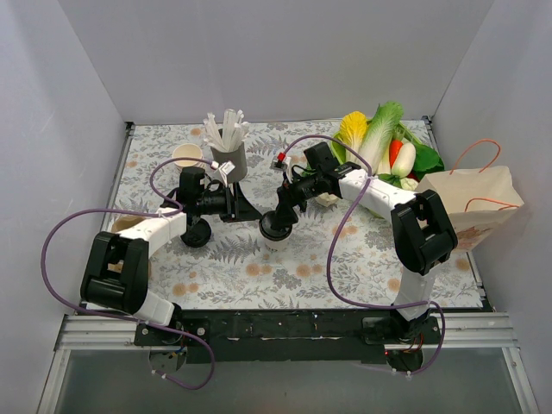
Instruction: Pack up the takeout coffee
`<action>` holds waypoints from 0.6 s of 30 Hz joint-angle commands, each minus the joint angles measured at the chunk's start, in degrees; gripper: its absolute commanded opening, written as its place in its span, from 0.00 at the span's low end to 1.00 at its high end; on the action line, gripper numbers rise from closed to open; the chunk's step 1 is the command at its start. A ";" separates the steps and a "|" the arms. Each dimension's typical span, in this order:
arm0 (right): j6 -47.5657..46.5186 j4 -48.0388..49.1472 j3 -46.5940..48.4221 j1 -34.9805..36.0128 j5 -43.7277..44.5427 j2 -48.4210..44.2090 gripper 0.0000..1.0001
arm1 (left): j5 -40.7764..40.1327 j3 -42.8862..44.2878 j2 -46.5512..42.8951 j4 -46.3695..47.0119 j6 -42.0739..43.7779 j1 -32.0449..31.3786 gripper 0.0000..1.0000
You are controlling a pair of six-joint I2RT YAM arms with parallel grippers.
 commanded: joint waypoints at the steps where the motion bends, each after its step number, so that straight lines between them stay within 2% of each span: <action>1: -0.26 1.07 2.09 0.19 -0.48 -2.24 0.97 | 0.25 -0.63 -0.07 1.58 0.47 0.31 0.46; 18: 1.05 0.90 1.91 0.36 0.92 -2.42 0.97 | 0.34 -2.12 0.90 2.20 0.55 0.22 0.47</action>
